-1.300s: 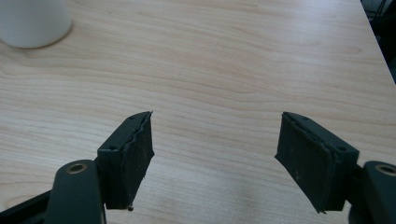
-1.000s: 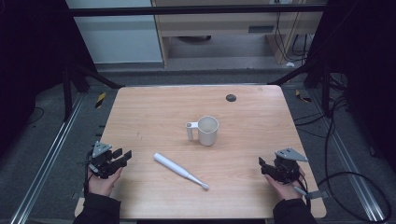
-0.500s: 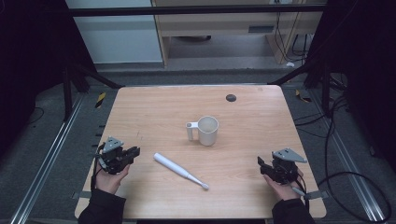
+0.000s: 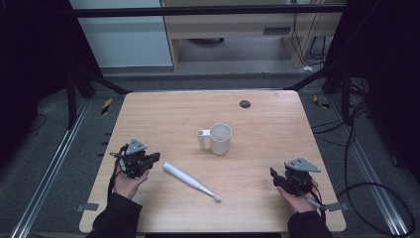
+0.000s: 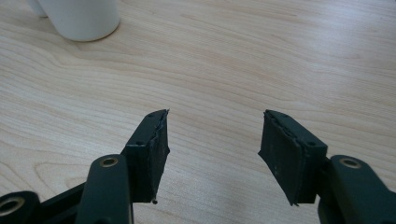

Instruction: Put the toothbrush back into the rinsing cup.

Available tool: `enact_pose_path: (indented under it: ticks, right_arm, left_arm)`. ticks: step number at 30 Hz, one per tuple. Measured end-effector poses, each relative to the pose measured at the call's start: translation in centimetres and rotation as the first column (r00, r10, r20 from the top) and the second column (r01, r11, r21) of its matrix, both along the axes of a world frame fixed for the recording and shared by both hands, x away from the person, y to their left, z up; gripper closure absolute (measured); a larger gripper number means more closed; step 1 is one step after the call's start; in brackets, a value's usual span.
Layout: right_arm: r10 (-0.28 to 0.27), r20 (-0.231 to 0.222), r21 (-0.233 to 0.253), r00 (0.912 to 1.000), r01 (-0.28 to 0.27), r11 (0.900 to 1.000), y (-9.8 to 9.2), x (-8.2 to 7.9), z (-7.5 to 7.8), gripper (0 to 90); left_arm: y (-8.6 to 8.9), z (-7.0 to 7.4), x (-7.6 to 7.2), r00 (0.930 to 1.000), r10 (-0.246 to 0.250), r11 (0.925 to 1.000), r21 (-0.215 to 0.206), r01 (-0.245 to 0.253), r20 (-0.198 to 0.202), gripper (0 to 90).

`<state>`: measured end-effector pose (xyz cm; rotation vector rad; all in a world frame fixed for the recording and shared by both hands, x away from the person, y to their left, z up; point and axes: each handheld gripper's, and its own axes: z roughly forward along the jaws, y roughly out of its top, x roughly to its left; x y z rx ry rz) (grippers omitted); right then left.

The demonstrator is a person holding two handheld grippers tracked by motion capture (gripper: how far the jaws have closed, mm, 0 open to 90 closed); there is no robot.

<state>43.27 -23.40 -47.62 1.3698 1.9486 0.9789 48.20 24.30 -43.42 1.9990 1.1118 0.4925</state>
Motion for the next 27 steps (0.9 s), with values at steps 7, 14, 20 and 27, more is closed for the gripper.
enact_pose_path:
  ticks: [7, 14, 20, 27]
  right_arm:
    - [0.007, -0.004, 0.000, 1.0000, -0.007, 1.000, 0.2, 0.1, -0.1, 41.1]
    - [0.013, -0.002, -0.010, 0.9999, -0.013, 1.000, 0.2, 0.1, -0.2, 40.9]
    - [0.014, -0.005, -0.014, 0.9999, -0.014, 1.000, 0.2, 0.2, -0.3, 40.4]
    - [0.015, -0.008, -0.014, 0.9999, -0.015, 1.000, 0.1, 0.2, -0.3, 40.0]
  left_arm:
    - [-2.0, -1.2, 1.1, 0.9968, -0.056, 0.9971, 0.048, 0.058, -0.057, 88.8]
    - [-3.5, -2.5, 1.8, 0.9897, -0.095, 0.9898, 0.096, 0.105, -0.107, 88.9]
    - [-3.8, -3.3, 2.1, 0.9850, -0.107, 0.9861, 0.112, 0.123, -0.135, 88.9]
    - [-3.7, -3.4, 2.0, 0.9828, -0.115, 0.9847, 0.114, 0.132, -0.145, 89.0]
